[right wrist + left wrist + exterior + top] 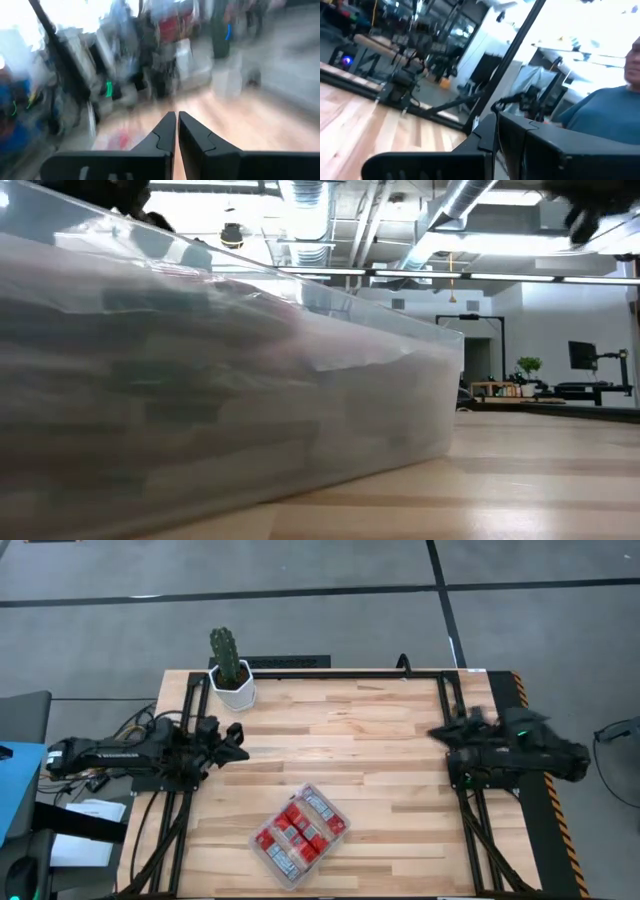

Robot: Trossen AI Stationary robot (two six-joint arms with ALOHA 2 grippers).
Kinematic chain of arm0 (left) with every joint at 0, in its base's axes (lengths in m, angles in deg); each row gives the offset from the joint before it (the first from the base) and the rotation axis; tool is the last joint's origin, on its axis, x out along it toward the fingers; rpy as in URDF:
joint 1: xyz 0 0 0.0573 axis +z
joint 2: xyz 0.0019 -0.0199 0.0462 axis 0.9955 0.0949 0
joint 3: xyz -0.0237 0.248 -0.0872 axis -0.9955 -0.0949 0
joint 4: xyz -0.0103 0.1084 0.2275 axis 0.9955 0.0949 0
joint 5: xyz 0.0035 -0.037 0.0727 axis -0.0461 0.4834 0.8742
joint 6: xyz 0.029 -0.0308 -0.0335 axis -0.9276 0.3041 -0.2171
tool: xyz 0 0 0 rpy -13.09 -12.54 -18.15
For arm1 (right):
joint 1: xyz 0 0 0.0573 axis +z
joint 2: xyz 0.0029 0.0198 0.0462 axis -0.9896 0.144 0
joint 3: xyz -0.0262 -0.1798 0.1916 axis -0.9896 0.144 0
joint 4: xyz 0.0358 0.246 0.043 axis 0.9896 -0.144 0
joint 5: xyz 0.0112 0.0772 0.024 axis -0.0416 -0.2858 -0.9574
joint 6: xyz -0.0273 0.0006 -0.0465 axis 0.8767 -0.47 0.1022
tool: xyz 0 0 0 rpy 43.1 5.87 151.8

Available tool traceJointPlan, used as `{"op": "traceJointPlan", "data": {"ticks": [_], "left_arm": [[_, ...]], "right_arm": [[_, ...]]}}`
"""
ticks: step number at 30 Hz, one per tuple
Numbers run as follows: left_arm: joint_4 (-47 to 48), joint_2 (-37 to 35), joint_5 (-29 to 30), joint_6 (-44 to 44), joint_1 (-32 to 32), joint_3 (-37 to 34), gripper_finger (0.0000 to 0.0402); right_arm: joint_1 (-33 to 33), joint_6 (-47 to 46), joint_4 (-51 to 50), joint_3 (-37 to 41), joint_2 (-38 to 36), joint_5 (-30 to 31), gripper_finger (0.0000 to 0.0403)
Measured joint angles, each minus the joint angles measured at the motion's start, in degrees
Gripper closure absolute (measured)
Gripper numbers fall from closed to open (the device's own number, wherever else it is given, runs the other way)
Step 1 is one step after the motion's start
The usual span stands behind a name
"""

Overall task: Sort popcorn bags into baskets
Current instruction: Return to Home Position

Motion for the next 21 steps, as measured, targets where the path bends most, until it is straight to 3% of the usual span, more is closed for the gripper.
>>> {"op": "traceJointPlan", "data": {"ticks": [5, 15, 21], "left_arm": [[-7.33, -5.31, 0.14, 2.99, 0.0, -8.61, 0.0396], [7.7, -11.89, 0.24, -2.5, -0.15, -8.55, 0.0396], [15.92, -12.88, 3.35, -7.06, -0.15, -8.59, 0.0396]], "right_arm": [[1.03, -3.5, 12.86, 12.51, -1.57, 0.28, 0.0358], [1.09, -5.81, 30.92, 28.61, -2.02, 1.59, 0.0357], [1.09, -4.15, 29.28, 28.71, -2.08, 1.61, 0.0357]]}}
